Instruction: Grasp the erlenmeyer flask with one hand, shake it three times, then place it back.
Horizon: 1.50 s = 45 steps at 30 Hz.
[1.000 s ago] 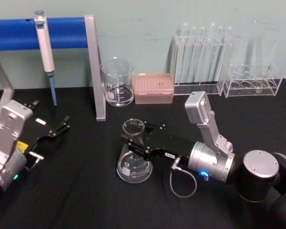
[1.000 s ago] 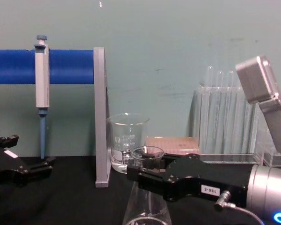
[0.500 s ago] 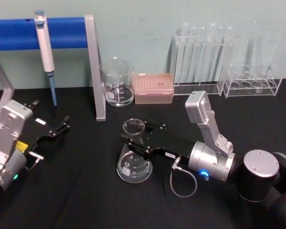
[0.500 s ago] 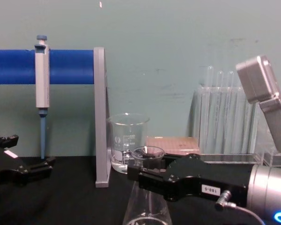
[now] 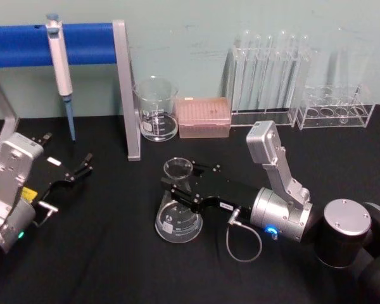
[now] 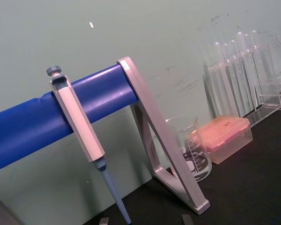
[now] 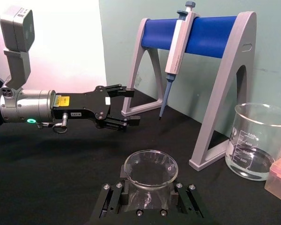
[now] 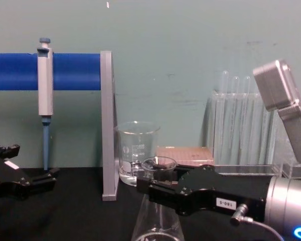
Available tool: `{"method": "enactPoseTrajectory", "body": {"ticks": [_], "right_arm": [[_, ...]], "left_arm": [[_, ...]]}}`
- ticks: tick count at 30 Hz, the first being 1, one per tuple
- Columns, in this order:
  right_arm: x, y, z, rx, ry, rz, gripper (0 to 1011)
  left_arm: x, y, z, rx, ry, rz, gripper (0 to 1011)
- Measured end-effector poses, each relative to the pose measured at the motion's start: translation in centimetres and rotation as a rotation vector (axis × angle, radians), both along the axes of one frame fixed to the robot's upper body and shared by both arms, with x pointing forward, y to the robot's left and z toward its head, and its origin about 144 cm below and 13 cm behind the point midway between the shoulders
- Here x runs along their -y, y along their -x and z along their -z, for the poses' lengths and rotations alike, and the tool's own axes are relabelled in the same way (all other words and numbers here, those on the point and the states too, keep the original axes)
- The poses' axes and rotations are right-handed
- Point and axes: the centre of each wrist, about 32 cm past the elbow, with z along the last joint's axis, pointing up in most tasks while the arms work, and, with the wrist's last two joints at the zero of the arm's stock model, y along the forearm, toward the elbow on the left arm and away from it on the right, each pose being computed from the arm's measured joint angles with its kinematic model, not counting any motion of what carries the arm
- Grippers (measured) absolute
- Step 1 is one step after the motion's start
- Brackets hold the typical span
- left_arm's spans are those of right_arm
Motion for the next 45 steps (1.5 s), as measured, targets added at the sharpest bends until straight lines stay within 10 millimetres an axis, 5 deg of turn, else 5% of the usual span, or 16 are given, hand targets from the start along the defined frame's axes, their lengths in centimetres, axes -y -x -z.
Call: {"method": "enactPoseTrajectory", "body": {"ticks": [4, 23, 45], "right_arm": [[0.00, 0.01, 0.01, 0.000, 0.000, 0.000, 453], [0.01, 0.01, 0.03, -0.002, 0.003, 0.001, 1003], [0.32, 0.30, 0.00, -0.012, 0.004, -0.003, 1003]], "left_arm": [[0.00, 0.00, 0.00, 0.000, 0.000, 0.000, 1001], [0.00, 0.00, 0.00, 0.000, 0.000, 0.000, 1001], [0.00, 0.00, 0.00, 0.000, 0.000, 0.000, 1001]]}}
